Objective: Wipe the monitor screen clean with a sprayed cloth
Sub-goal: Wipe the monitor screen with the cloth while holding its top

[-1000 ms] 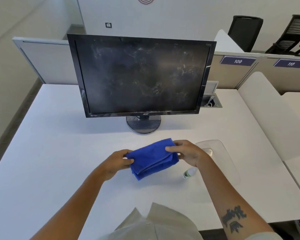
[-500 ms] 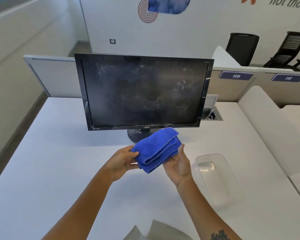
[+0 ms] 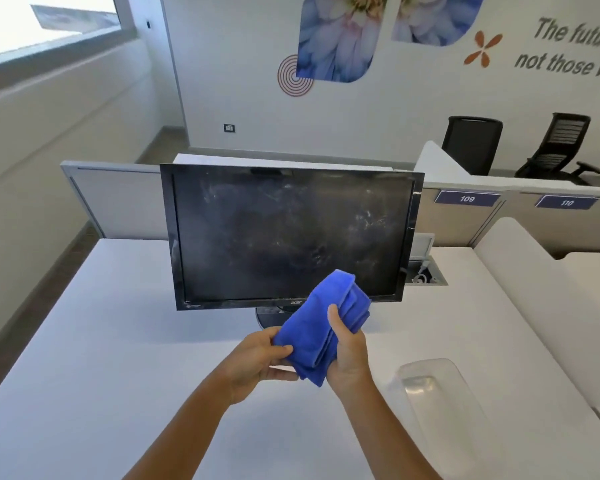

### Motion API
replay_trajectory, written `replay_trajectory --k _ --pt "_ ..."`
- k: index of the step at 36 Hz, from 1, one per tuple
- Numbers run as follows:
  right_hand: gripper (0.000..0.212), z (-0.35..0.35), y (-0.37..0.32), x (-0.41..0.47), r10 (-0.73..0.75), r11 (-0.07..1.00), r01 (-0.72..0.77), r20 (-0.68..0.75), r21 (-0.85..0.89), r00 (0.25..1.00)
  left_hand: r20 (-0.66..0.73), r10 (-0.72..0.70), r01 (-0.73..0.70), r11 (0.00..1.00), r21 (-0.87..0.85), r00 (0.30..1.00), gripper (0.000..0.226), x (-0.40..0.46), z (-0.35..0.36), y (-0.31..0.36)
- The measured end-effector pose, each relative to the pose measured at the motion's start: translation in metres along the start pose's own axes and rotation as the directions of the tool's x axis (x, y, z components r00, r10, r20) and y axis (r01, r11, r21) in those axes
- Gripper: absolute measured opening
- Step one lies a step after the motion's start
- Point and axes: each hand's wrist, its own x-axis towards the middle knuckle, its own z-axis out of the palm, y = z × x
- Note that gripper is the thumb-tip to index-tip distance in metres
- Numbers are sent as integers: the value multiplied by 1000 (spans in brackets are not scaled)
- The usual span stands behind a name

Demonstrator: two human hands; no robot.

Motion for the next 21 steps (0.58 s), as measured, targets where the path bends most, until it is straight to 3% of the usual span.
replay_trajectory --k 4,6,8,11,16,19,21 --pt "52 1 -20 19 -47 999 47 -32 -4 998 4 39 -39 984 172 999 36 4 -10 29" --pt "55 -2 -36 30 -74 997 72 -82 -20 994 -111 157 -109 932 347 981 43 5 -22 48" --pt "46 -6 -55 42 -109 994 107 -157 -17 982 -215 374 -217 824 524 902 47 6 -39 70" --pt "29 -14 -87 61 -185 981 193 -268 3 946 -246 661 -328 618 715 709 43 8 -78 107" --pt "20 -17 -134 92 -406 914 352 -487 -204 773 -186 877 -350 361 864 443 47 15 -145 180" --pt "20 -8 -150 114 -538 842 439 -539 -313 648 -179 901 -321 318 892 395 50 28 -177 217" --pt "30 3 -155 129 -608 793 473 -534 -383 587 -163 899 -290 296 910 407 49 38 -192 235"
